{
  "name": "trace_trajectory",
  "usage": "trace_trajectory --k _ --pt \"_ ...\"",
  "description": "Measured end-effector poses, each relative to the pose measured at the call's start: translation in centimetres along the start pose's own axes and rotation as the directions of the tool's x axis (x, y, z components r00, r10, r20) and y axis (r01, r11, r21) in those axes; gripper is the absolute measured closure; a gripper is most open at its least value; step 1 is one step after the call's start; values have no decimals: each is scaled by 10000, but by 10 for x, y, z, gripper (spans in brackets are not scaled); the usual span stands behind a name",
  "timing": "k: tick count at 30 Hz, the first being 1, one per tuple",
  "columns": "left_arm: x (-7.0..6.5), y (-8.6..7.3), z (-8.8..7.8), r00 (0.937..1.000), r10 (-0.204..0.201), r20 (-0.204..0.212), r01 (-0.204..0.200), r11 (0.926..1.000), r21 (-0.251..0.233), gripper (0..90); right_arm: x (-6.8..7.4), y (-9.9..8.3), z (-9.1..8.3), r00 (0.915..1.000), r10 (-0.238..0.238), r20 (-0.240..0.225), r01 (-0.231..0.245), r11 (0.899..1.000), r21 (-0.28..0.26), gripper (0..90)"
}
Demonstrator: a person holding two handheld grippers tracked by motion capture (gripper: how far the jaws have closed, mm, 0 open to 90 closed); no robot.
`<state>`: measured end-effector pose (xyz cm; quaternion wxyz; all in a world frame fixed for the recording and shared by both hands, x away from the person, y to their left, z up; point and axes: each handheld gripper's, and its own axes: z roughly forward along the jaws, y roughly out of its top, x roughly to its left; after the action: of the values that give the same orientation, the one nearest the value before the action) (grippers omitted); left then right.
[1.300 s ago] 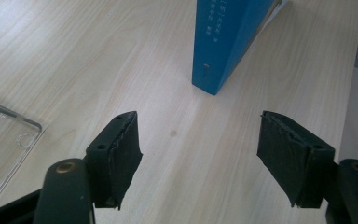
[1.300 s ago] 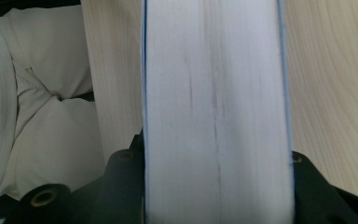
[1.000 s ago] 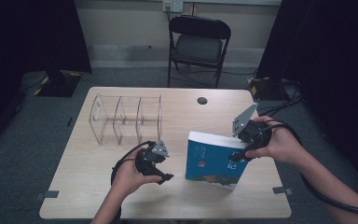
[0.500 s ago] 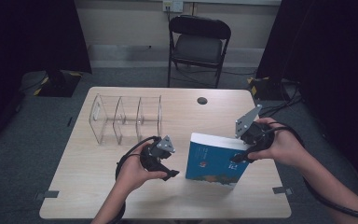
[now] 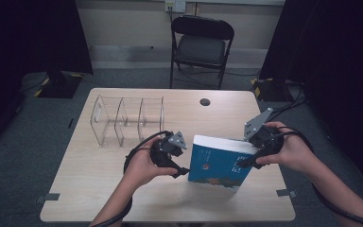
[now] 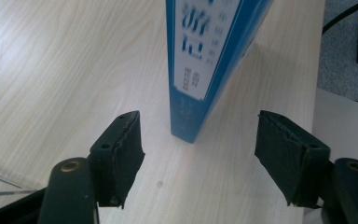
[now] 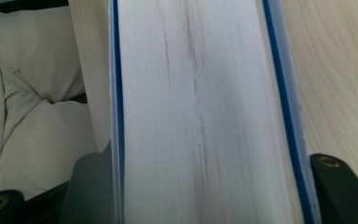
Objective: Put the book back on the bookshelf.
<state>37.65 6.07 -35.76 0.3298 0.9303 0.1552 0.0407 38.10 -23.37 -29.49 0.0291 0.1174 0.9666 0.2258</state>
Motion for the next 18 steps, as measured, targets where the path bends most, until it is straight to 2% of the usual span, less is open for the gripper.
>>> trace_trajectory --k 6,14,17,18 --pt "-1 19 -12 9998 216 5 -216 9998 30 343 1 -6 1 9998 186 5 -186 9998 -80 379" --pt "-4 39 -18 9985 485 270 -490 9986 182 374 0 -11 3 9995 310 -35 -311 9992 -263 343" --pt "-6 48 -20 9974 675 236 -679 9976 165 403 1 -13 4 9989 464 -34 -465 9985 -299 325" --pt "-7 51 -20 9979 628 164 -631 9977 230 414 1 -14 5 9989 464 -20 -465 9984 -323 323"
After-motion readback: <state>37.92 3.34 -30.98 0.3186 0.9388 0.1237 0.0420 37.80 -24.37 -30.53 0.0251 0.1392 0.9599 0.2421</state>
